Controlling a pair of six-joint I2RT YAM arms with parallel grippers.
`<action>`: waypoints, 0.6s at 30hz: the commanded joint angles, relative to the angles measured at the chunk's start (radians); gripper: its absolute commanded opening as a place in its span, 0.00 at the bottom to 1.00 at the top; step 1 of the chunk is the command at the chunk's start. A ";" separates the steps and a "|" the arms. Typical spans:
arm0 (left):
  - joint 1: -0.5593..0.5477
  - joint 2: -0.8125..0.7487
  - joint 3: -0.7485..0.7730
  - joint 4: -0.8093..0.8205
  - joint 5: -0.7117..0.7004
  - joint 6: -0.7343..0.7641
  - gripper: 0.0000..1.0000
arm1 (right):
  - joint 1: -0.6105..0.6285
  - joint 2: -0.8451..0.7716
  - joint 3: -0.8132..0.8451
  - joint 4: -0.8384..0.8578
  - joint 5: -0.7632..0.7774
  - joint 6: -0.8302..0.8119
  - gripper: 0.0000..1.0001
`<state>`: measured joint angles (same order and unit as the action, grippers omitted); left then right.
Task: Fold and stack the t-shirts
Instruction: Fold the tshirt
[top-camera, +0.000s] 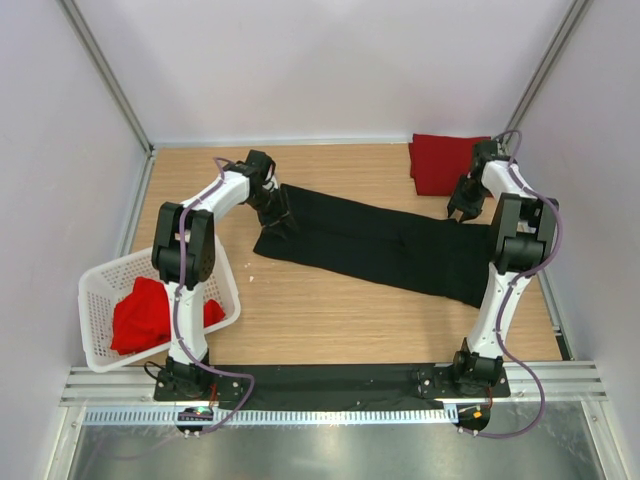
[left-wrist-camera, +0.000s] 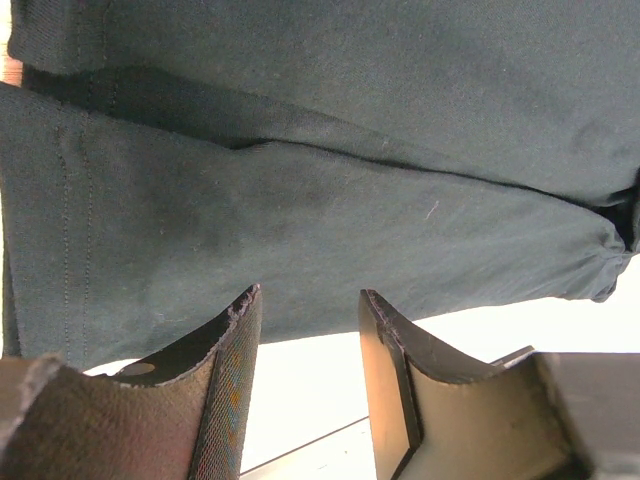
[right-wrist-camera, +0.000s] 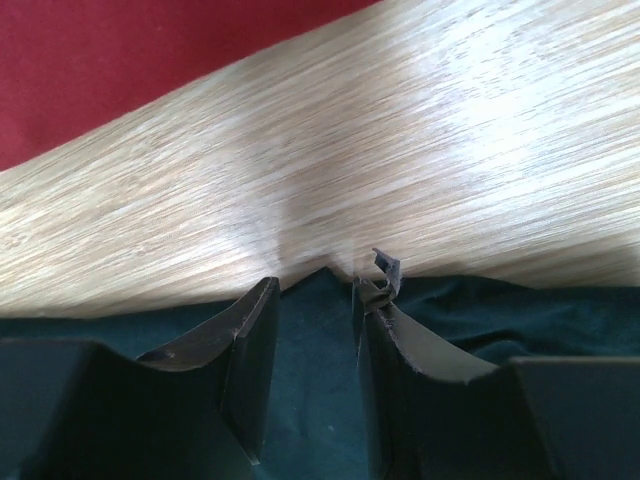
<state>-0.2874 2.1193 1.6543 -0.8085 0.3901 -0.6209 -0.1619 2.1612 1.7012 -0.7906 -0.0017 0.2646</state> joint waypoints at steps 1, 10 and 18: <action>0.004 -0.013 0.022 -0.008 0.032 0.006 0.45 | 0.019 0.005 0.043 0.007 0.040 -0.030 0.43; 0.010 -0.012 0.021 -0.008 0.036 0.012 0.45 | 0.030 0.040 0.051 -0.007 0.048 -0.033 0.38; 0.019 -0.013 0.022 -0.009 0.041 0.013 0.45 | 0.039 0.043 0.054 -0.027 0.078 -0.044 0.19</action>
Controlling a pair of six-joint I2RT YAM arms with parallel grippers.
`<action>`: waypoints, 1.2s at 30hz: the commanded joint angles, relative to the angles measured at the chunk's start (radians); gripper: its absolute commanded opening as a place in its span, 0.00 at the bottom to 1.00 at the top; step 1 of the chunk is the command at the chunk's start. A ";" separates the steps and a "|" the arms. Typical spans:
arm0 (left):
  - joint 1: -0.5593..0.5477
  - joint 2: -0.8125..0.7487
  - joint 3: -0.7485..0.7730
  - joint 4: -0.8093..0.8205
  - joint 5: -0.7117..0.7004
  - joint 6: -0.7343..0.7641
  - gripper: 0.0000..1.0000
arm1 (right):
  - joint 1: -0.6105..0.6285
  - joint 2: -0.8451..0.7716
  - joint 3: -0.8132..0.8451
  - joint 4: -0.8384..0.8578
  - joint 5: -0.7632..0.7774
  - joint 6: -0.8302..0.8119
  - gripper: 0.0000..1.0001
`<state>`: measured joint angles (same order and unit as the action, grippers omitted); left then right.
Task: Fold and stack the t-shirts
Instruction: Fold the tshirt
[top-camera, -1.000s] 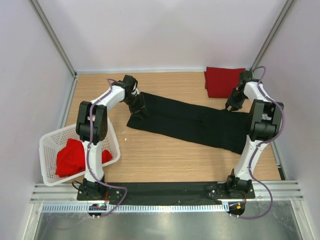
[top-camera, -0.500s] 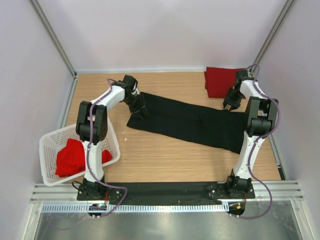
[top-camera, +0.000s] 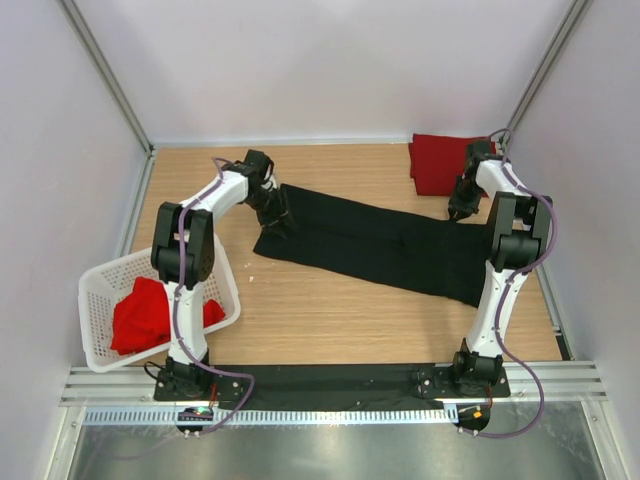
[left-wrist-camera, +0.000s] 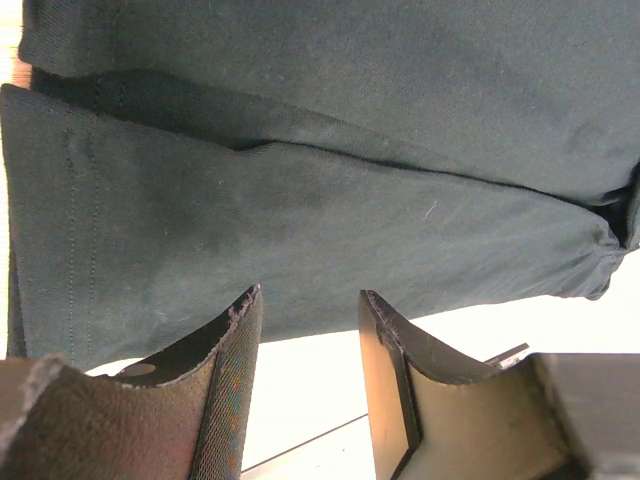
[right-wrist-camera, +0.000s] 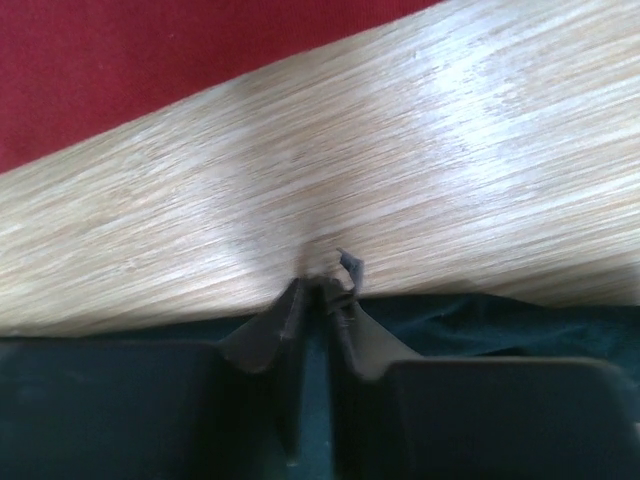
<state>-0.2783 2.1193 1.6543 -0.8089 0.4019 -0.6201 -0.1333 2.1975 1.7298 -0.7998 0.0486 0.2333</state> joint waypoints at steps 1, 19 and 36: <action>0.008 -0.015 0.022 -0.009 0.031 0.011 0.45 | 0.011 0.004 0.030 -0.015 0.031 -0.011 0.10; 0.010 -0.032 0.002 0.007 0.037 0.003 0.44 | 0.037 -0.271 -0.107 -0.105 0.071 0.090 0.01; 0.008 -0.038 -0.004 0.020 0.051 -0.012 0.43 | 0.086 -0.514 -0.380 -0.141 0.042 0.192 0.01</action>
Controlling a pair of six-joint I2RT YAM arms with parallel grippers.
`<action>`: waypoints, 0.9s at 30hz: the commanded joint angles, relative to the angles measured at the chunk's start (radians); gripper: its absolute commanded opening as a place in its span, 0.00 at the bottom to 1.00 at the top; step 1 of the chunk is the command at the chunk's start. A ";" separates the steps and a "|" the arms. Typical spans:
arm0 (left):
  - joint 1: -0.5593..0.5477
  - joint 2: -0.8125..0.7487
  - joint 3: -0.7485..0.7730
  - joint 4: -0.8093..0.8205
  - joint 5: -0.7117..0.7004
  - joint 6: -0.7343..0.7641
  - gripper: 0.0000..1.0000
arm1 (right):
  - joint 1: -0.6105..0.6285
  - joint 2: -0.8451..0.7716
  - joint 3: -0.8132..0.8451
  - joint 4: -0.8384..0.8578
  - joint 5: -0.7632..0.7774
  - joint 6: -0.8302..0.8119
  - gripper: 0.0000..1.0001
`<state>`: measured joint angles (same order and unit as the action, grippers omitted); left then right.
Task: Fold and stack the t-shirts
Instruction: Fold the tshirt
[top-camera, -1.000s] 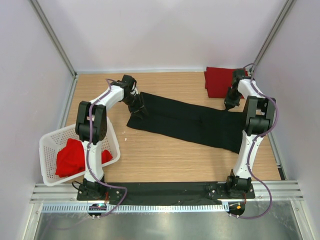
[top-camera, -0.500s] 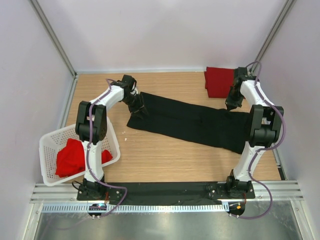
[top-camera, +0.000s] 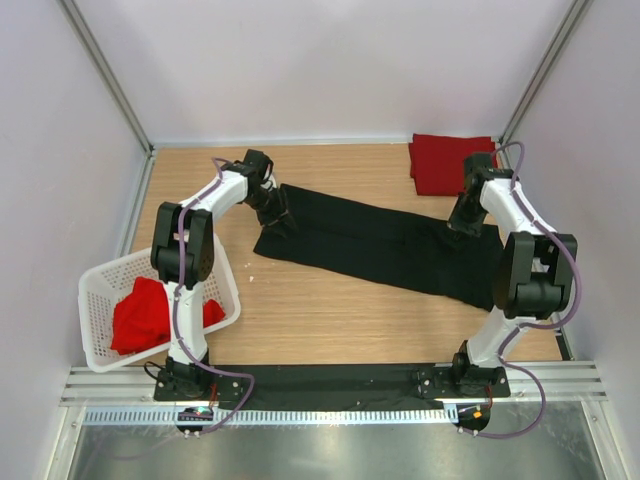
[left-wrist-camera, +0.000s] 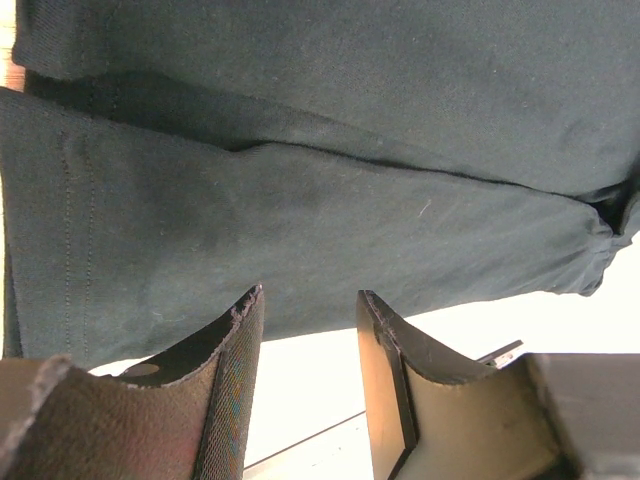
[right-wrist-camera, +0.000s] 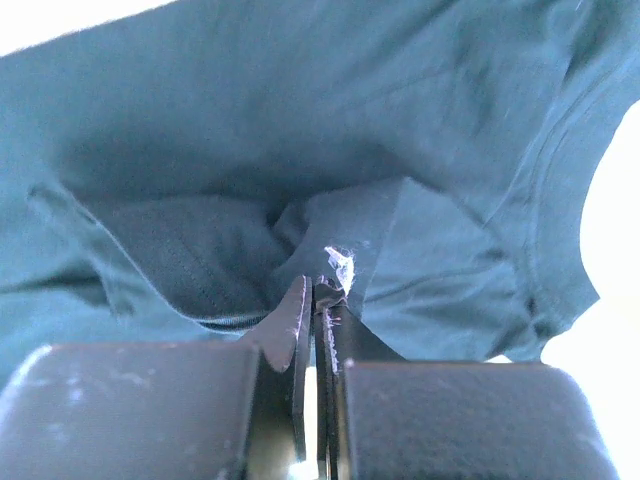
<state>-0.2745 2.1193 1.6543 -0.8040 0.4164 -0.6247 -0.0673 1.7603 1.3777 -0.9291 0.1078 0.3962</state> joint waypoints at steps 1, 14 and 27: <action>0.004 -0.041 -0.005 0.019 0.048 -0.009 0.43 | 0.023 -0.088 -0.044 -0.011 -0.017 0.035 0.01; -0.040 -0.120 -0.039 0.061 0.091 -0.044 0.48 | 0.035 -0.275 -0.304 -0.047 0.049 0.030 0.02; -0.106 -0.121 -0.016 0.074 0.114 -0.061 0.50 | 0.029 -0.278 -0.293 -0.115 0.012 0.023 0.29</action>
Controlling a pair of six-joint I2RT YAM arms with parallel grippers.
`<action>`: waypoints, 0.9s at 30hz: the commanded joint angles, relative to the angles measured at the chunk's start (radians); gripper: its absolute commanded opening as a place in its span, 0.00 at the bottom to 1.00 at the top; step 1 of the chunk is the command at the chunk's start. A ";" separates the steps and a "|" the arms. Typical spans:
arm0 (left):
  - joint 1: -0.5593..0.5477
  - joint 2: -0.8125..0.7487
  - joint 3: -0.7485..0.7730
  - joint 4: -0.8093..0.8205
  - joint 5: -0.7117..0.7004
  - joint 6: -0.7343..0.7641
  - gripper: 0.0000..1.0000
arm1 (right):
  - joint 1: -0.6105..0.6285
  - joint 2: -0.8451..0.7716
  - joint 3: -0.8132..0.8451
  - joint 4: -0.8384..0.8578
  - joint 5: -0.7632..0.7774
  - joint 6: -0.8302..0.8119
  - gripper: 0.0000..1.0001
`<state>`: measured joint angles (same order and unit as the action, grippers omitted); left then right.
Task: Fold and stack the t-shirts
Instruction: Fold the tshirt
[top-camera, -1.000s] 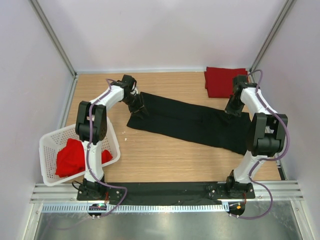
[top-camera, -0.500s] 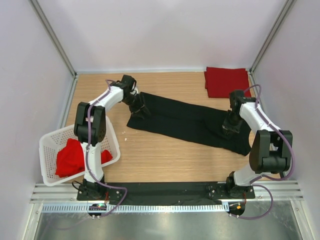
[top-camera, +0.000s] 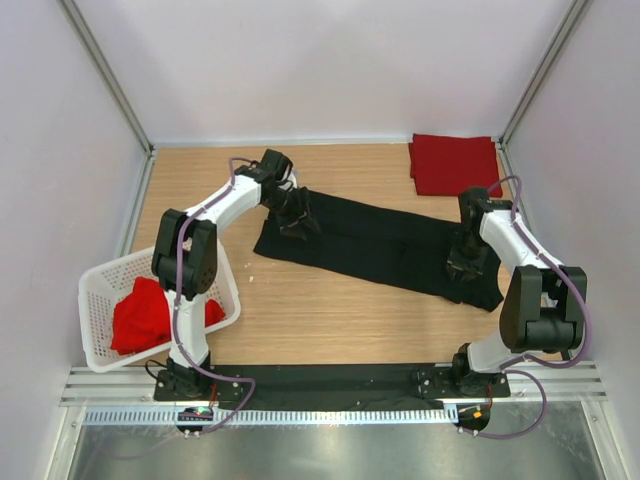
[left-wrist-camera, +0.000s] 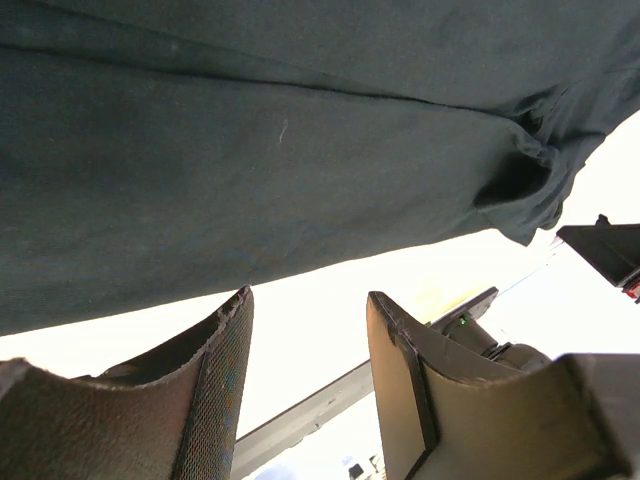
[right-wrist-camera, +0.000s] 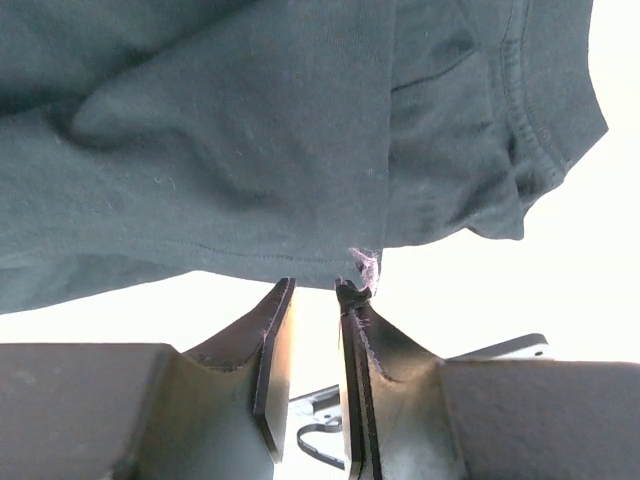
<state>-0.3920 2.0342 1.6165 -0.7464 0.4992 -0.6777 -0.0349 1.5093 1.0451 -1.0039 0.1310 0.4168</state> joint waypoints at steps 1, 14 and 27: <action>0.010 -0.037 0.025 0.015 0.035 -0.006 0.50 | -0.005 -0.031 0.050 -0.044 -0.002 0.000 0.29; 0.002 -0.011 0.057 0.027 0.091 -0.016 0.50 | 0.035 0.120 0.151 0.144 -0.265 0.119 0.30; -0.214 0.136 0.140 0.499 0.245 -0.232 0.61 | -0.261 0.011 0.036 0.119 -0.199 0.077 0.48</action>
<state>-0.5854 2.1307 1.7226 -0.4576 0.6846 -0.7925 -0.2916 1.5593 1.1019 -0.9096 -0.0734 0.5076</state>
